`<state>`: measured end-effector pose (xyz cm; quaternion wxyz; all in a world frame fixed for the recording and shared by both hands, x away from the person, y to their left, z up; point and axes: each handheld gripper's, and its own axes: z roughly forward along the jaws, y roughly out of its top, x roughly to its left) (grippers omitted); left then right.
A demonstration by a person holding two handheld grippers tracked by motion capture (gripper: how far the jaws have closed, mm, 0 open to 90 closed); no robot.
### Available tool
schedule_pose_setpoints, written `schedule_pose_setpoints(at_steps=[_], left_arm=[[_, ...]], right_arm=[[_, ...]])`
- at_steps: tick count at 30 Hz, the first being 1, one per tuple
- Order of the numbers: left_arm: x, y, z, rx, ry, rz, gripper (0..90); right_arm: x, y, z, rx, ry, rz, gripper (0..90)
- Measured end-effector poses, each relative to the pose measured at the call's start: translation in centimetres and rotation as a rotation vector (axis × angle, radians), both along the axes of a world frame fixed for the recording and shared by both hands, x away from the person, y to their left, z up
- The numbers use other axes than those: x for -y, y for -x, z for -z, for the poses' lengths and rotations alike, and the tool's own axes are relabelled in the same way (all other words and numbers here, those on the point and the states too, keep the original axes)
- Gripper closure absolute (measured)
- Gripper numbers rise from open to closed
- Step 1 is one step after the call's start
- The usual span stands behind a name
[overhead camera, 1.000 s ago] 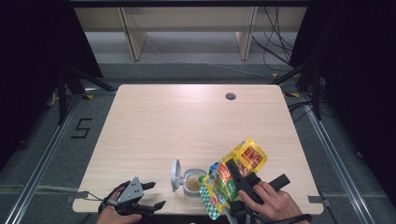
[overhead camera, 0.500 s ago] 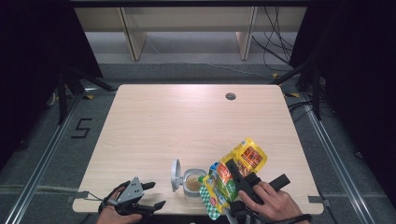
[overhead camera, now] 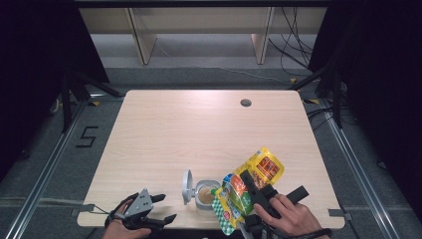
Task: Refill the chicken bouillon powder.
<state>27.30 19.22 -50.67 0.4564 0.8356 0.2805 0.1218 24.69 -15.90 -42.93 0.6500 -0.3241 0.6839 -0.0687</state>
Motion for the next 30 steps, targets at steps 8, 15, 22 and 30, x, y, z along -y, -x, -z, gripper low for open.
schedule_pose_setpoints(at_steps=[8, 15, 22, 30], left_arm=[[0.04, 0.05, -0.05, -0.012, 0.019, -0.001, 25.6], [0.01, 0.05, -0.04, -0.011, 0.013, 0.0, 25.6], [-0.01, 0.03, -0.02, 0.001, 0.007, 0.004, 25.6], [0.06, 0.05, -0.05, -0.012, 0.021, -0.004, 25.6]], right_arm=[[0.08, 0.01, 0.07, 0.013, -0.01, -0.002, 56.2], [0.09, 0.0, 0.03, 0.007, -0.003, 0.0, 56.2], [0.07, 0.03, 0.08, 0.014, -0.007, -0.002, 56.2], [0.08, 0.03, 0.08, 0.015, -0.004, -0.006, 56.2]])
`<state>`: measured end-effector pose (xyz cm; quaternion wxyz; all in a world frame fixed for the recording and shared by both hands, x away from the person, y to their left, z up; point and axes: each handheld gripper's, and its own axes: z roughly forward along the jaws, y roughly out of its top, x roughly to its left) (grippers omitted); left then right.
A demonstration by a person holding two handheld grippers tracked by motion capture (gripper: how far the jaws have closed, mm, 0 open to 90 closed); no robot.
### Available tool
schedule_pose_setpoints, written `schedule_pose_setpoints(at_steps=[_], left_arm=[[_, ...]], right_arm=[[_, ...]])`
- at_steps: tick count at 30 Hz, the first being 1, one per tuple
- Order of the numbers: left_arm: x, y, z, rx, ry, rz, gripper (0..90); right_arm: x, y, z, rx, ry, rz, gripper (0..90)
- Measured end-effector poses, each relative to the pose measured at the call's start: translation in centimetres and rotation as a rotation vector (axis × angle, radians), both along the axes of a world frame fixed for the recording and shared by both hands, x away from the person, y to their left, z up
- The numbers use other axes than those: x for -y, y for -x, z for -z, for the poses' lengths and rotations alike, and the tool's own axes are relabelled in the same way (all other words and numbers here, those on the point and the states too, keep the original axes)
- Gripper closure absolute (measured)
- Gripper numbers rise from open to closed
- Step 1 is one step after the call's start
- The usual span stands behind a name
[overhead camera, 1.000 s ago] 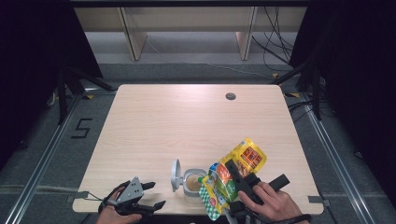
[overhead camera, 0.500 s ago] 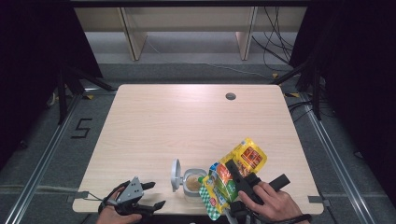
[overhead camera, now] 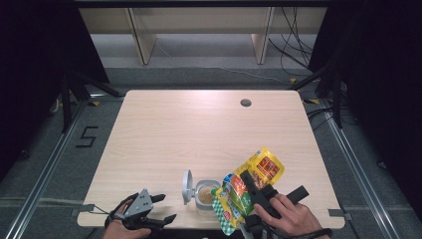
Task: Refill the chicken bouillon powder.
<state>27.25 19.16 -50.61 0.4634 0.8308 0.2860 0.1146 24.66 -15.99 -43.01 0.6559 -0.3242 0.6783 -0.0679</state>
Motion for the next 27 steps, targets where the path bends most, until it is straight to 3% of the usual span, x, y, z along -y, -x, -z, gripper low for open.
schedule_pose_setpoints(at_steps=[2, 5, 8, 11, 13, 16, 19, 22, 24, 25, 27], left_arm=[[-0.14, -0.09, 0.02, 0.012, -0.034, 0.009, 25.6], [0.0, 0.0, 0.01, 0.0, -0.001, 0.001, 25.6], [-0.15, -0.09, 0.02, 0.012, -0.036, 0.009, 25.6], [0.0, 0.0, 0.01, -0.001, 0.0, 0.0, 25.6], [-0.16, -0.09, 0.02, 0.008, -0.037, 0.008, 25.6], [-0.02, 0.0, 0.01, 0.0, 0.002, -0.001, 25.6], [-0.08, 0.0, 0.05, 0.013, -0.013, 0.005, 25.6], [-0.01, 0.01, 0.01, 0.0, 0.002, -0.001, 25.6], [-0.19, -0.08, 0.01, 0.014, -0.038, 0.01, 25.5], [-0.03, 0.04, 0.06, 0.005, -0.006, -0.002, 25.5], [-0.04, -0.01, 0.01, 0.001, 0.001, -0.002, 25.5]], right_arm=[[0.01, 0.0, -0.01, -0.002, -0.003, 0.0, 56.2], [-0.01, -0.01, 0.0, -0.001, 0.001, 0.0, 56.2], [0.0, -0.02, 0.01, 0.0, 0.003, 0.001, 56.2], [0.03, 0.0, 0.02, -0.001, -0.001, -0.001, 56.3], [0.01, -0.02, 0.03, -0.001, 0.003, -0.001, 56.2], [-0.02, -0.07, 0.02, -0.011, 0.009, 0.001, 56.2], [-0.03, -0.06, 0.02, -0.012, 0.01, 0.001, 56.2], [0.0, 0.0, 0.03, -0.001, 0.003, -0.004, 56.2], [0.0, -0.01, 0.04, -0.001, 0.003, -0.002, 56.3], [0.01, -0.01, 0.02, -0.001, 0.005, -0.001, 56.3], [0.04, -0.01, 0.03, -0.001, 0.002, -0.001, 56.3]])
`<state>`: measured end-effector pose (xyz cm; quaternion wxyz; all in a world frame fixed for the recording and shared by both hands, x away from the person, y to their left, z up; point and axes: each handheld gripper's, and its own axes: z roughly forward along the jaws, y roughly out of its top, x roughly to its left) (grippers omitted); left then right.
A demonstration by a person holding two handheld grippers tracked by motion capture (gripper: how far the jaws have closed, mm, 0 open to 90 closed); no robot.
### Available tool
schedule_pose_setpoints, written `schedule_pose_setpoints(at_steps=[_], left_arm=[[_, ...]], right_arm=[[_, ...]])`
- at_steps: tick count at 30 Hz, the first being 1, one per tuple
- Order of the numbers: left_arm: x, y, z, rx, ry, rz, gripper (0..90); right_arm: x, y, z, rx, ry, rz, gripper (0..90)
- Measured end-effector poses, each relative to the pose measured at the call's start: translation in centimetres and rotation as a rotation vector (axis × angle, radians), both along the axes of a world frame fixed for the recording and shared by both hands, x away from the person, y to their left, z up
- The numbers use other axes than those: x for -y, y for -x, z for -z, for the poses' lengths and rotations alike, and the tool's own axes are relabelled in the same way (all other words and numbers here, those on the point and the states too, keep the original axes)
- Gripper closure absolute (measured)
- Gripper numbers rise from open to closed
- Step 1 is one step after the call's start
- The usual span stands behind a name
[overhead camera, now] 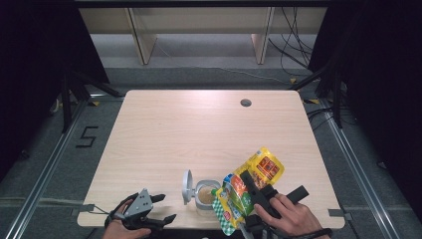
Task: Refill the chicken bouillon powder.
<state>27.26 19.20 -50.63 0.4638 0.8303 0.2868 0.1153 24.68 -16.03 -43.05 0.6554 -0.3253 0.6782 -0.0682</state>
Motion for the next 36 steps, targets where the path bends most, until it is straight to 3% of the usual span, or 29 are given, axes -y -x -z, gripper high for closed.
schedule_pose_setpoints(at_steps=[7, 10, 13, 16, 18, 20, 21, 22, 23, 27, 34, 36], left_arm=[[-0.03, 0.04, 0.06, -0.002, -0.007, -0.001, 24.0], [0.03, -0.01, 0.05, -0.002, 0.01, -0.001, 23.9], [-0.02, 0.02, 0.07, -0.004, -0.005, -0.004, 23.0], [-0.26, -0.3, -0.09, 0.018, -0.032, 0.024, 22.9], [-0.04, 0.0, 0.06, -0.007, -0.008, 0.0, 22.7], [-0.01, -0.06, 0.06, -0.003, 0.006, -0.001, 22.6], [-0.2, -0.17, -0.05, 0.002, -0.024, 0.007, 22.6], [-0.04, -0.11, 0.12, 0.005, -0.003, -0.007, 22.6], [-0.21, -0.14, 0.02, 0.001, -0.039, 0.003, 22.4], [-0.17, -0.12, 0.0, -0.008, -0.014, 0.0, 21.8], [-0.27, -0.13, -0.07, -0.005, -0.031, 0.002, 21.3], [-0.17, -0.11, -0.06, -0.003, -0.009, -0.005, 21.2]], right_arm=[[-0.02, -0.01, 0.0, -0.003, 0.003, -0.001, 56.5], [0.0, -0.01, 0.02, -0.004, 0.002, -0.001, 56.8], [0.01, -0.03, -0.02, -0.003, 0.006, -0.002, 56.9], [0.04, 0.01, -0.07, 0.001, 0.004, -0.002, 57.0], [0.04, -0.01, -0.08, 0.0, 0.007, -0.001, 57.2], [0.07, -0.01, -0.06, -0.002, 0.003, -0.001, 57.4], [0.08, -0.02, -0.07, -0.004, 0.002, -0.003, 57.4], [0.08, -0.02, -0.08, -0.005, 0.0, -0.001, 57.5], [0.08, -0.04, -0.08, -0.008, -0.003, 0.0, 57.5], [0.11, -0.05, -0.07, -0.012, -0.005, -0.001, 57.6], [0.06, -0.05, 0.03, -0.018, -0.008, 0.0, 57.7], [0.03, -0.02, -0.03, -0.029, -0.001, -0.001, 57.8]])
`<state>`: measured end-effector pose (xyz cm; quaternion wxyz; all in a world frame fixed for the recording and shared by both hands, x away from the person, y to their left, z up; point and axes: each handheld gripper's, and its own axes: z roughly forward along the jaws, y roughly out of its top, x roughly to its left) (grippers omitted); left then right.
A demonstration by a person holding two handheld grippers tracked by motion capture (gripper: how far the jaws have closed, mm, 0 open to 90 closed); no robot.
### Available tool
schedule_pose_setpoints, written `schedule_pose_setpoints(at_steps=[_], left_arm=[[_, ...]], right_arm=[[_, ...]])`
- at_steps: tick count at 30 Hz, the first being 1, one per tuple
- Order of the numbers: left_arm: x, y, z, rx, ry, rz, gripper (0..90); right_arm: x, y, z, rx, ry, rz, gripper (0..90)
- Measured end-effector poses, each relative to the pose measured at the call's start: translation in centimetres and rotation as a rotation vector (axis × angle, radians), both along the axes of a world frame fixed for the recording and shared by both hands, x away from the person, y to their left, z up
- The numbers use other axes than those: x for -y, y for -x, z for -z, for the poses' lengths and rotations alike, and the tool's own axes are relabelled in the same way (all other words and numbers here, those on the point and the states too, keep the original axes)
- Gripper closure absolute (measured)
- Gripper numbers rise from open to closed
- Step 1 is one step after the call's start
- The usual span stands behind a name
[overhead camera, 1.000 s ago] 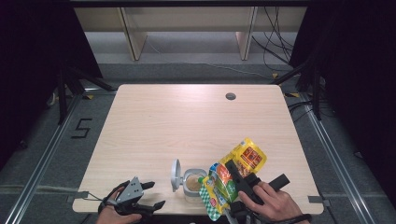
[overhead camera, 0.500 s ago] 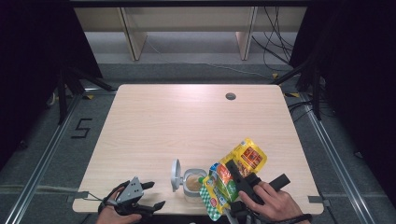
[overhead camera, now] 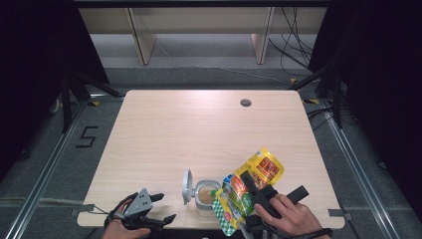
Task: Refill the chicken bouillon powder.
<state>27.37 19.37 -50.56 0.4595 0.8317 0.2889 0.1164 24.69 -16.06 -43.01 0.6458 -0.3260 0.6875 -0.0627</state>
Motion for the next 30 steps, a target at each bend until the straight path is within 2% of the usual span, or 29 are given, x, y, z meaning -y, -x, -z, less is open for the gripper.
schedule_pose_setpoints(at_steps=[3, 8, 9, 10, 11, 12, 13, 15, 16, 17, 20, 21, 23, 24, 25, 26, 27, 28, 30], left_arm=[[-0.08, -0.06, 0.02, -0.008, -0.018, 0.005, 21.1], [0.09, 0.06, 0.05, -0.007, 0.015, -0.006, 21.1], [-0.14, -0.06, -0.04, 0.003, -0.02, 0.003, 21.1], [-0.16, -0.1, -0.08, 0.006, -0.022, 0.004, 21.1], [0.04, 0.01, -0.01, -0.002, 0.01, -0.01, 21.1], [0.02, 0.0, -0.02, -0.002, 0.007, -0.009, 21.1], [-0.15, -0.06, -0.08, 0.006, -0.021, -0.005, 21.1], [-0.04, 0.0, -0.06, 0.001, 0.016, -0.001, 21.1], [-0.13, -0.09, -0.08, 0.009, 0.008, -0.007, 20.9], [-0.11, -0.05, -0.12, -0.002, 0.012, -0.012, 20.8], [-0.14, -0.2, -0.1, 0.031, 0.012, 0.008, 20.5], [-0.07, -0.11, -0.07, 0.014, 0.022, -0.007, 20.5], [-0.14, -0.12, -0.08, 0.018, 0.005, 0.003, 20.5], [0.01, -0.1, 0.0, 0.025, 0.03, 0.005, 20.5], [-0.07, -0.17, -0.08, 0.034, 0.018, 0.015, 20.5], [0.0, -0.16, -0.06, 0.04, 0.028, 0.006, 20.5], [-0.1, -0.21, -0.15, 0.031, 0.01, 0.014, 20.5], [-0.29, -0.35, -0.19, 0.044, -0.019, 0.029, 20.5], [-0.06, -0.18, -0.07, 0.031, 0.016, 0.015, 20.5]], right_arm=[[0.07, 0.05, -0.06, 0.008, -0.013, -0.006, 58.0], [0.1, -0.01, -0.16, 0.007, -0.006, 0.0, 58.0], [0.11, -0.03, -0.16, 0.005, -0.005, 0.002, 58.1], [0.13, -0.02, -0.15, 0.003, -0.007, 0.003, 58.1], [0.13, 0.0, -0.16, 0.006, -0.006, 0.0, 58.1], [0.14, 0.01, -0.12, 0.015, -0.011, -0.004, 58.1], [0.1, -0.02, -0.14, 0.006, -0.008, 0.0, 58.1], [0.07, -0.02, -0.16, 0.003, -0.005, -0.001, 58.1], [0.09, 0.04, -0.14, 0.014, -0.008, -0.007, 58.1], [0.1, 0.05, -0.14, 0.015, -0.009, -0.007, 58.1], [0.11, 0.01, -0.15, 0.014, -0.007, -0.004, 58.1], [0.13, 0.01, -0.15, 0.012, -0.009, -0.003, 58.1], [0.17, -0.06, -0.1, 0.01, -0.011, 0.001, 58.1], [0.19, -0.07, -0.05, 0.011, -0.008, 0.003, 58.1], [0.2, -0.08, -0.05, 0.01, -0.008, 0.003, 58.1], [0.22, -0.08, -0.05, 0.009, -0.009, 0.002, 58.1], [0.23, -0.08, -0.04, 0.01, -0.01, 0.001, 58.1], [0.23, -0.08, -0.05, 0.01, -0.009, 0.002, 58.1], [0.24, -0.06, -0.09, 0.011, -0.009, 0.0, 58.1]])
